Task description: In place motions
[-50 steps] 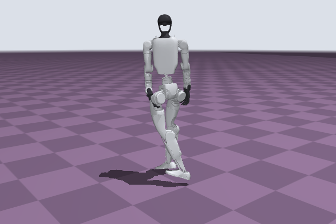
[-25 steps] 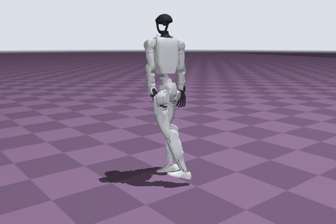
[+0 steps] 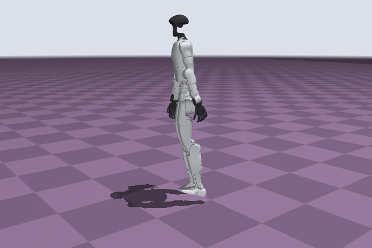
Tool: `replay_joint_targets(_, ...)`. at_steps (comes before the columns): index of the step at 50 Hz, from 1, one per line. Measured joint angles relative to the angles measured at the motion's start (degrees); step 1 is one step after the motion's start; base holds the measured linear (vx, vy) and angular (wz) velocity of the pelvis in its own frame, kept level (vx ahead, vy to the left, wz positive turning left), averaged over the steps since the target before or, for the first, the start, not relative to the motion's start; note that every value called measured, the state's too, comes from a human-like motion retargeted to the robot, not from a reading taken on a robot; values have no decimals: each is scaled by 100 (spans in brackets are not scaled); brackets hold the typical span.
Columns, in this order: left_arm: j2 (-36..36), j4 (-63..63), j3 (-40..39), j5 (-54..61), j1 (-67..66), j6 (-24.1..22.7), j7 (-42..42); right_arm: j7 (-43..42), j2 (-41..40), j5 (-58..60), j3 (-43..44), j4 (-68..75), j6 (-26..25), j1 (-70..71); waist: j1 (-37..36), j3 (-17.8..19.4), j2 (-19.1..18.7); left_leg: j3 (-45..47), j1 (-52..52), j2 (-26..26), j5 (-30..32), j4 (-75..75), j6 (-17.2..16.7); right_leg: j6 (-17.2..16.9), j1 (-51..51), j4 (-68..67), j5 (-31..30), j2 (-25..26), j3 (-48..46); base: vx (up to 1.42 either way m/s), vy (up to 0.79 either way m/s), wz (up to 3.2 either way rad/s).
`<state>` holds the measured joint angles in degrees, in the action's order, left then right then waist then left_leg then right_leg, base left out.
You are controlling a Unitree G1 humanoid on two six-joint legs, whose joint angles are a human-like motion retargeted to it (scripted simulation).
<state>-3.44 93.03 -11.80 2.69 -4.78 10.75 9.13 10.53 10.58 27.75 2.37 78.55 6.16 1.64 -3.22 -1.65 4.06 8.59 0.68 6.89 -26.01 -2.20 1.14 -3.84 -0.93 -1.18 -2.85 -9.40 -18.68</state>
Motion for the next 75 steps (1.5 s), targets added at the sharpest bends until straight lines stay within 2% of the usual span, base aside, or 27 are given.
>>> replay_joint_targets(10, 294, 28, 470, 307, 252, -60, 79, -315, 26, -166, 147, 325, -48, -401, -12, 380, -218, 13, -121, 56, 57, 150, 205, -75, -107, -408, -236, -134, -38, -15, 17, -15)
replay_joint_targets(15, 249, -208, 860, 132, 562, -31, 191, -435, 115, -387, 287, 738, -127, -581, 195, 520, -368, 114, -130, -54, 91, 230, 302, 21, -395, -783, -556, -69, 59, -15, 10, -35)
replay_joint_targets(18, 172, -375, 1065, 4, 729, 35, 313, -541, 155, -724, 330, 1065, -182, -608, 331, 569, -454, 132, -129, -147, 108, 260, 336, 201, -546, -974, -733, 62, 103, -14, 6, -34)
replay_joint_targets(20, 126, -500, 1138, -58, 824, 82, 360, -606, 166, -973, 328, 1285, -237, -566, 351, 574, -508, 212, -113, -235, 104, 275, 338, 401, -659, -1112, -658, 188, 128, -12, 2, -58)
replay_joint_targets(23, 65, -729, 1186, -107, 888, 143, 445, -682, 152, -1348, 232, 1524, -304, -459, 394, 547, -535, 358, -105, -310, 82, 288, 330, 372, -728, -1237, -270, 450, 261, -6, 0, -47)
replay_joint_targets(28, 44, -1081, 1112, -171, 790, 212, 428, -956, 5, -1775, -210, 1646, -376, -138, 499, 532, -454, 381, -131, -259, 49, 270, 310, 21, -558, -1093, 105, 870, 683, 1, -6, 0)
replay_joint_targets(30, 72, -1224, 1048, -143, 577, 128, 322, -1170, -120, -1735, -539, 1658, -374, 64, 483, 534, -401, 379, -183, -197, 11, 249, 297, 90, -388, -902, 170, 925, 590, 10, -11, 1)
replay_joint_targets(32, 147, -1235, 859, -101, 265, -149, -43, -1296, -301, -1566, -980, 1671, -461, 355, 321, 548, -366, 505, -283, -182, -77, 186, 255, 400, -211, -656, 205, 913, 349, 19, -13, -40)
replay_joint_targets(34, 256, -1015, 628, 59, -57, -368, -496, -1199, -527, -1318, -1428, 1575, -580, 682, 111, 584, -315, 708, -356, -164, -174, 1, 204, 453, -65, -449, 101, 889, 388, 25, -8, -65)
replay_joint_targets(36, 365, -678, 401, 147, -359, -328, -602, -882, -770, -1031, -1753, 1306, -640, 1014, -109, 678, -321, 893, -312, -235, -172, -365, 145, 431, 50, -354, 35, 854, 526, 20, -8, -44)
replay_joint_targets(38, 385, -293, 198, 79, -601, -122, -279, -484, -1004, -735, -1954, 882, -608, 1346, -205, 811, -304, 973, -49, -321, 45, -1034, 78, 438, 175, -241, -8, 738, 437, 12, -18, 24)
replay_joint_targets(40, 277, 73, 93, -88, -728, 204, 258, -100, -1189, -564, -2086, 348, -508, 1682, -180, 910, -202, 932, 664, -538, 577, -2327, -122, 459, 194, -179, 54, 583, 382, -2, -13, 99)
replay_joint_targets(42, 111, 325, 58, -372, -823, 403, 528, 97, -1259, -616, -2076, -180, -327, 1986, -264, 909, -142, 754, 1626, -668, 1407, -3595, -33, 432, 93, -128, 127, 464, 289, -5, -17, 130)
replay_joint_targets(43, 21, 409, 66, -466, -893, 432, 538, 164, -1252, -664, -2027, -427, -202, 2112, -384, 921, -90, 738, 2040, -646, 1856, -4024, 183, 431, 83, -77, 133, 406, 248, 2, -20, 114)
replay_joint_targets(45, -124, 437, 142, -513, -1040, 539, 502, 322, -1175, -638, -1818, -830, 54, 2353, -580, 1017, -53, 640, 2631, -494, 1946, -4660, 382, 448, 197, 66, 101, 321, 43, 0, -11, 86)
replay_joint_targets(48, -209, 437, 170, -440, -1005, 848, 418, 424, -1045, -334, -1440, -1141, 256, 2580, -1185, 1253, -26, 884, 2937, -555, 1400, -5049, 322, 506, 241, 39, 112, 204, 128, -12, -4, -5)
replay_joint_targets(50, -188, 437, 65, -260, -935, 930, 292, 339, -995, -306, -1425, -1154, 283, 2584, -1316, 1243, -15, 868, 3020, -484, 1279, -5010, 321, 514, 182, -23, 133, 153, 140, -4, -2, 13)
replay_joint_targets(53, -103, 437, 25, 172, -840, 755, 186, 162, -998, -479, -1570, -968, 334, 2277, -1080, 1008, -45, 529, 2830, -226, 1309, -4614, 196, 500, 210, -19, 197, 194, -19, 12, 8, 59)
replay_joint_targets(56, -1, 437, 150, 527, -611, 757, 177, 181, -900, -206, -1520, -808, 310, 1592, -820, 704, -110, 156, 2150, 22, 1382, -3643, 49, 431, 281, -38, 332, 278, -207, 16, 12, 49)
replay_joint_targets(58, 74, 437, 279, 804, -328, 752, 194, 51, -789, 66, -1385, -598, 245, 1039, -689, 541, -155, -137, 1468, 165, 1117, -2598, -42, 382, 319, -157, 485, 360, -288, 14, 10, 27)
replay_joint_targets(60, 176, 437, 409, 1040, 45, 623, 158, -130, -606, 175, -1218, -163, 160, 543, -575, 445, -221, -278, 715, 243, 392, -1555, 129, 351, 336, -403, 637, 440, -319, 10, 9, 27)
replay_joint_targets(62, 333, 422, 572, 1130, 500, 418, 156, -206, -351, 311, -934, 484, -28, 142, -333, 372, -388, -136, 134, 123, 242, -593, 420, 378, 323, -775, 651, 546, -502, 5, 21, 77)
replay_joint_targets(63, 418, 379, 686, 1134, 750, 343, 209, -247, -210, 407, -772, 815, -186, -40, -85, 325, -491, -402, -42, 164, 335, -235, 539, 418, 286, -997, 533, 555, -754, -4, 25, 111)
replay_joint_targets(65, 561, 34, 939, 1079, 1305, 316, 411, -468, 74, 480, -465, 1448, -537, -266, 222, 360, -699, -642, -118, -83, 506, 121, 368, 531, 7, -1722, -33, 513, -1034, -20, 19, 61)
replay_joint_targets(67, 635, -471, 1075, 798, 1859, 212, 518, -793, 347, 198, -132, 1884, -731, -443, 207, 483, -807, -481, -25, -317, 508, 162, 308, 679, -633, -2799, -815, 438, -787, -37, 19, -26)
replay_joint_targets(71, 548, -1310, 1593, 442, 2627, -99, 641, -1122, 764, -771, 292, 1885, -875, -1255, 440, 616, -830, -693, 86, -270, 610, 121, 460, 818, -1513, -3995, -2277, 350, -234, -10, 15, 12)
replay_joint_targets(75, 476, -1447, 1583, 108, 3115, -174, 317, -1434, 763, -1128, 810, 1885, -888, -1697, 591, 782, -692, -695, -117, -181, 662, 125, 527, 873, -1441, -3916, -2715, 304, -74, -5, -2, 6)
